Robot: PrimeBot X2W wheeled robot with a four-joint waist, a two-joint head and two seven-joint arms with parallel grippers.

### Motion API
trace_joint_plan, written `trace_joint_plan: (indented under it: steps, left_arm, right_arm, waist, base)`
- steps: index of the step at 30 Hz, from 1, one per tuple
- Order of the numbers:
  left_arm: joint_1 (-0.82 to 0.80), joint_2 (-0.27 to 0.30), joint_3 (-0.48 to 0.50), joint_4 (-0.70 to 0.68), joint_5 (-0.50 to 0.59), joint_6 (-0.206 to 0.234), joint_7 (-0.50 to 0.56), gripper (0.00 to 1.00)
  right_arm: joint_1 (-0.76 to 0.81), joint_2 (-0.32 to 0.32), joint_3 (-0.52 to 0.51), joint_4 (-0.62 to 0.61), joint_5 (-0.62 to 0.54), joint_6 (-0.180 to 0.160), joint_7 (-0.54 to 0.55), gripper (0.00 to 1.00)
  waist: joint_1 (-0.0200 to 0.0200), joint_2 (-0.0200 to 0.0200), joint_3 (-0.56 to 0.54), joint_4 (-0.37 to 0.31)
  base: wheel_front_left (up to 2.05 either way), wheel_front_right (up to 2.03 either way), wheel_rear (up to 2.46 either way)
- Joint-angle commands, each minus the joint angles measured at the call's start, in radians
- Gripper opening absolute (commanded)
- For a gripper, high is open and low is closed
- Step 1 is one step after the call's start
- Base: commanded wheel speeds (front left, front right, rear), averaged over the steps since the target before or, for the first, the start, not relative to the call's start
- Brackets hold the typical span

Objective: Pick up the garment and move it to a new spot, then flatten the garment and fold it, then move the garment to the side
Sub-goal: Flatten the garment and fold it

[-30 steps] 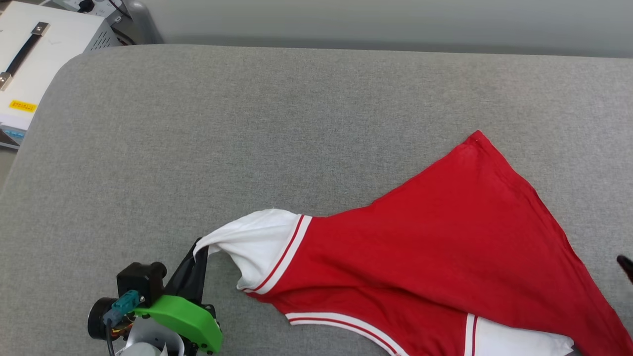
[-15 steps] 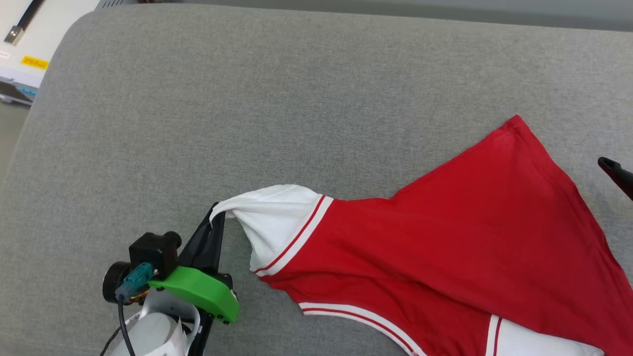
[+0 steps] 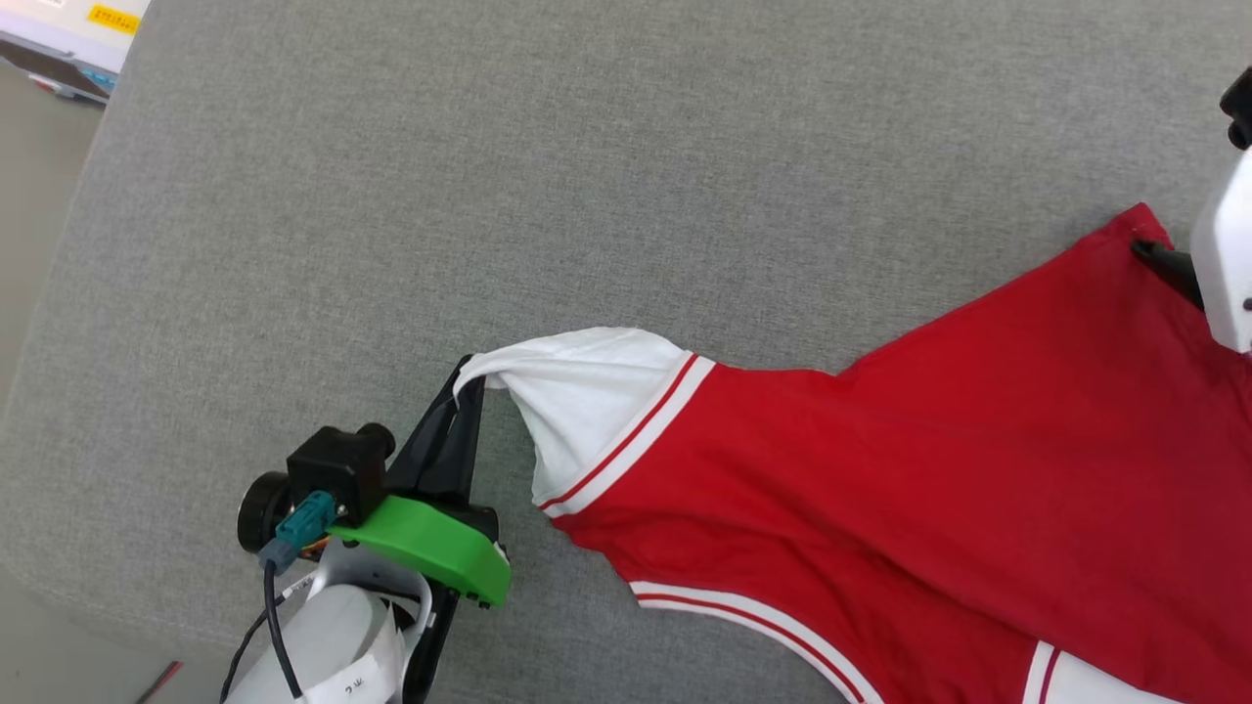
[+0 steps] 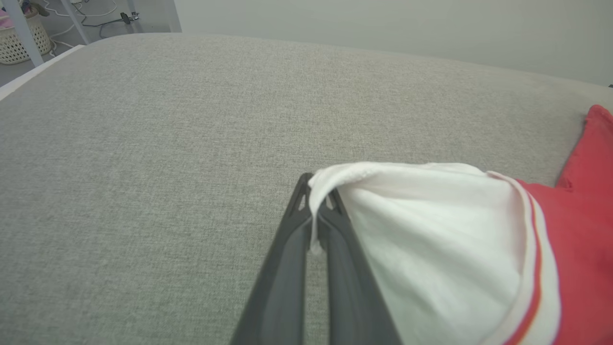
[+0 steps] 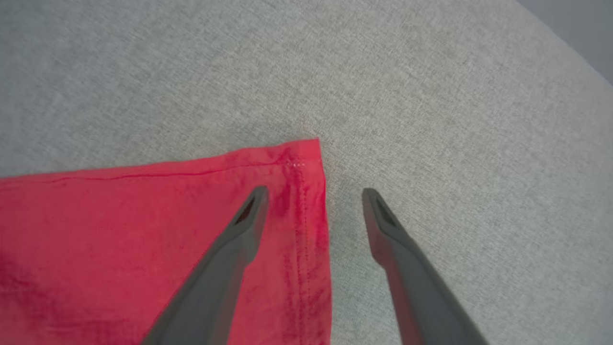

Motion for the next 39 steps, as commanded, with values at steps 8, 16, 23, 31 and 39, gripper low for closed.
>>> trace_joint_plan:
  steps: [8,16,23,31,39]
  left_arm:
    - [-0.04,-0.023,-0.004,0.01,0.009,-0.011,-0.014,0.0]
    - [-0.032,-0.027,0.005,0.04,0.005,-0.014,-0.019,0.0]
    - [-0.006,-0.006,0.013,0.056,0.008,-0.012,-0.02,0.0]
    - [-0.008,0.072,0.049,-0.028,0.017,0.009,0.01,0.0]
    - [-0.142,0.134,0.076,-0.101,0.04,-0.002,0.074,0.0]
  right_arm:
    - [-0.039,0.011,0.156,0.167,0.012,-0.001,-0.014,1.0]
    - [-0.035,-0.018,0.217,0.197,0.082,-0.001,-0.076,0.0]
    - [-0.061,-0.04,0.233,0.119,0.084,-0.001,-0.3,0.0]
    - [0.022,-0.092,0.202,0.011,0.11,-0.001,-0.563,0.0]
    - [0.068,-0.071,0.107,-0.053,0.075,-0.001,-0.693,0.0]
  waist:
    - [0.0,0.0,0.059,0.044]
    - [0.0,0.0,0.026,0.029]
    - [0.0,0.0,-0.062,-0.011]
    - [0.0,0.0,-0.207,-0.072]
    - [0.0,0.0,-0.274,-0.128]
  base:
    - [0.0,0.0,0.0]
    - [0.0,0.0,0.0]
    - [0.0,0.0,0.0]
    - [0.0,0.0,0.0]
    - [0.0,0.0,0.0]
